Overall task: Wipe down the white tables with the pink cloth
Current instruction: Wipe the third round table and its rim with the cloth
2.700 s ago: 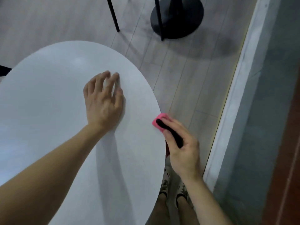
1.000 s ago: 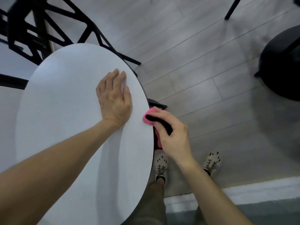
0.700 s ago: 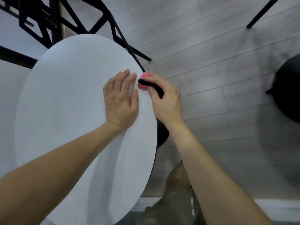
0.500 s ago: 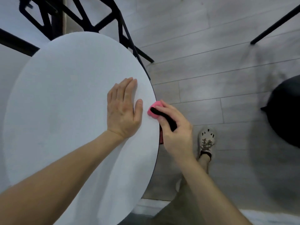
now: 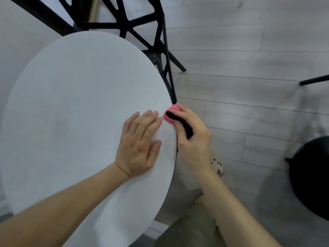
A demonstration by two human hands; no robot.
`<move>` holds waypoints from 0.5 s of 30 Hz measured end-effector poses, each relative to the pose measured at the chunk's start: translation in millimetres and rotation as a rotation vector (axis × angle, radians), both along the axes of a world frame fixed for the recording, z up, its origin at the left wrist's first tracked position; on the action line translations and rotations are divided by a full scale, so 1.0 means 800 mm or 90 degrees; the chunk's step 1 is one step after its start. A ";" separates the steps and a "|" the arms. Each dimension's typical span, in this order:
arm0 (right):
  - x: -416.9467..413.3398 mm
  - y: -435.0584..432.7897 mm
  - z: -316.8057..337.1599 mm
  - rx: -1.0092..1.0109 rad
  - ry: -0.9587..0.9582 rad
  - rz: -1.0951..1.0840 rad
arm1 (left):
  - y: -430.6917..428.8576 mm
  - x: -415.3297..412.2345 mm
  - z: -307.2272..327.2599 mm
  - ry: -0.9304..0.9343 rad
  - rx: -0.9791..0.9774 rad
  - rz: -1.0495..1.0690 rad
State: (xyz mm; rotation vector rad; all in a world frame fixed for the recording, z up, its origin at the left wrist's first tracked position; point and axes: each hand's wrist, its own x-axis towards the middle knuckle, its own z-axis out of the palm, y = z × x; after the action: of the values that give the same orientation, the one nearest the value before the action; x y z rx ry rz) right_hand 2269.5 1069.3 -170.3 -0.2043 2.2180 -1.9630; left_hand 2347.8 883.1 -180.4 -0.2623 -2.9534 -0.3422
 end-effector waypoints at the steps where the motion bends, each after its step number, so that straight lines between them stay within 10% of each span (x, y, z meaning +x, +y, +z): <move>1: -0.032 -0.018 0.001 -0.004 -0.011 0.014 | 0.000 0.001 0.001 -0.002 -0.005 0.002; 6: -0.171 -0.094 0.014 -0.005 0.010 0.136 | 0.001 0.002 0.006 -0.025 -0.010 0.010; 15: -0.087 -0.025 0.001 -0.015 -0.011 0.142 | -0.035 -0.048 0.039 -0.009 -0.013 0.028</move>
State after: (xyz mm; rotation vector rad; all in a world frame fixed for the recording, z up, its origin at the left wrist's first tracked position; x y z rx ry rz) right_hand 2200.0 1049.2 -169.3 -0.4164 2.0617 -1.8654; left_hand 2309.3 855.1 -149.1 -0.1974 -2.9731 -0.3093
